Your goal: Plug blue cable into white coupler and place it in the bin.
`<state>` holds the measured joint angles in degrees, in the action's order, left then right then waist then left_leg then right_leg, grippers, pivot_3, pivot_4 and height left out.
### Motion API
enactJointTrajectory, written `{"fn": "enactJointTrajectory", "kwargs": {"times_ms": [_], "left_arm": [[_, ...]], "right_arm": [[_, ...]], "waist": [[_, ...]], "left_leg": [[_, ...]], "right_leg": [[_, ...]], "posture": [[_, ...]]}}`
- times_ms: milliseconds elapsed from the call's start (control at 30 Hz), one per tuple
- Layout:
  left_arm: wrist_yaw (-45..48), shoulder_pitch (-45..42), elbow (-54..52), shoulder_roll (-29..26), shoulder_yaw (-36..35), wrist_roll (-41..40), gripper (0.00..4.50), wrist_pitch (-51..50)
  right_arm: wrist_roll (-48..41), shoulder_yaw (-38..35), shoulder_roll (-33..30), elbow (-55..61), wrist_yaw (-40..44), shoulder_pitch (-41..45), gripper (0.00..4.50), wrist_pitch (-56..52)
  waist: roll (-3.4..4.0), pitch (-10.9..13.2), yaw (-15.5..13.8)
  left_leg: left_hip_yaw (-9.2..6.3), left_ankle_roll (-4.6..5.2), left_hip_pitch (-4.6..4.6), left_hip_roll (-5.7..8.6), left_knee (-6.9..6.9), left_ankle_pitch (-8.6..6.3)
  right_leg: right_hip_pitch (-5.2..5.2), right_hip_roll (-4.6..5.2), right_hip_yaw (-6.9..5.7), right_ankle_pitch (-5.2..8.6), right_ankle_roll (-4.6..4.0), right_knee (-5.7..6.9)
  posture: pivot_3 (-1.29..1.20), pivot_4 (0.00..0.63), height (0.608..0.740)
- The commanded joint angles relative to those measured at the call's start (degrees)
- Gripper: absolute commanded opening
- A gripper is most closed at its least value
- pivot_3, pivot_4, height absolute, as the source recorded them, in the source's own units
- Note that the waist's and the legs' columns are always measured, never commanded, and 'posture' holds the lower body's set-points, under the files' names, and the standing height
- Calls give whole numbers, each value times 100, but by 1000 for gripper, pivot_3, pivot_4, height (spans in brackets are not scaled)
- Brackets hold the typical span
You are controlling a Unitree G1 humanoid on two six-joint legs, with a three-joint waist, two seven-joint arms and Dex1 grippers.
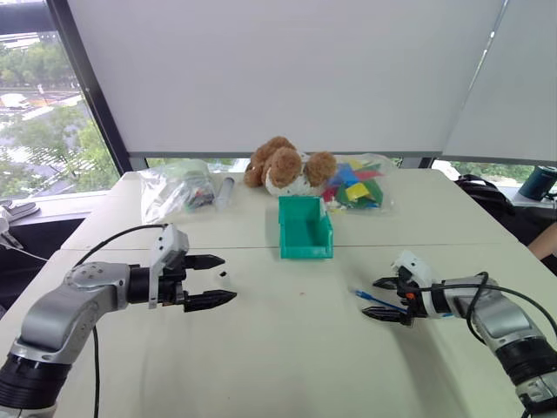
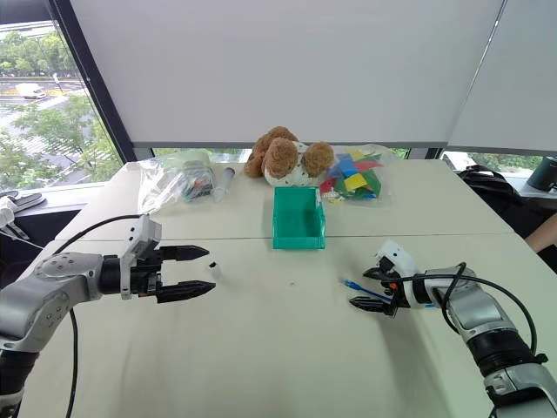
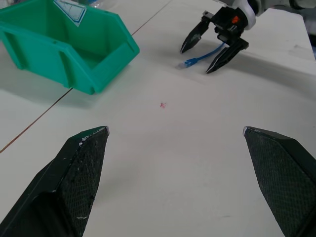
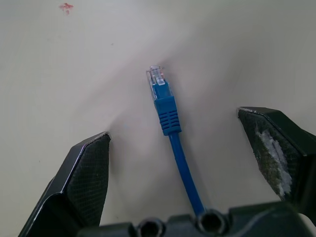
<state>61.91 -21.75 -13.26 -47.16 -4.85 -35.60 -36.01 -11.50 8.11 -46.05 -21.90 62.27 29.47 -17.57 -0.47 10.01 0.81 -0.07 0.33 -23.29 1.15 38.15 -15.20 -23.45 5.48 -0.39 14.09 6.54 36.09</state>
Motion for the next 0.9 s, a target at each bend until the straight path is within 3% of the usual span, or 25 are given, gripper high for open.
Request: {"fn": "enactJointTrajectory", "kwargs": {"times_ms": [33, 100, 300, 633, 900], "left_arm": [[-14, 2, -185, -79, -127, -24, 4500, 23], [-25, -9, -171, -79, -116, 8, 4500, 40], [-40, -58, -148, -48, -62, 44, 4500, 73], [54, -213, -61, 3, 100, 50, 4500, 93], [329, 5, -198, -25, 560, 393, 4500, 421]], "right_arm": [[260, 93, 91, -244, 51, 45, 3940, 205], [327, 114, 135, -291, 94, 37, 3232, 306], [470, 192, 239, -1, 203, 22, 86, 414], [434, 961, 955, 1878, 552, 327, 36, -389], [1018, 1900, 2127, 1069, 325, 1023, 36, -140]], "waist": [[0, 0, -2], [0, -1, -4], [-2, -2, -1], [3, 1, -5], [2, 1, -6]], "left_leg": [[0, -1, 1, 0, 0, 0], [-1, -1, 4, 0, 0, 0], [-1, -1, 7, 0, 0, 0], [-3, -2, 2, -2, -4, 0], [-5, -4, -1, 4, -4, 1]], "right_leg": [[1, 0, 0, 0, 0, 0], [4, 0, 0, 0, 0, 1], [7, 0, 1, 0, 0, 1], [-5, -2, 1, 0, -1, 4], [-4, 0, 1, 0, -1, 2]], "posture": [[0, 150, 740], [0, 150, 740], [0, 150, 740], [0, 150, 740], [0, 150, 740]]}}
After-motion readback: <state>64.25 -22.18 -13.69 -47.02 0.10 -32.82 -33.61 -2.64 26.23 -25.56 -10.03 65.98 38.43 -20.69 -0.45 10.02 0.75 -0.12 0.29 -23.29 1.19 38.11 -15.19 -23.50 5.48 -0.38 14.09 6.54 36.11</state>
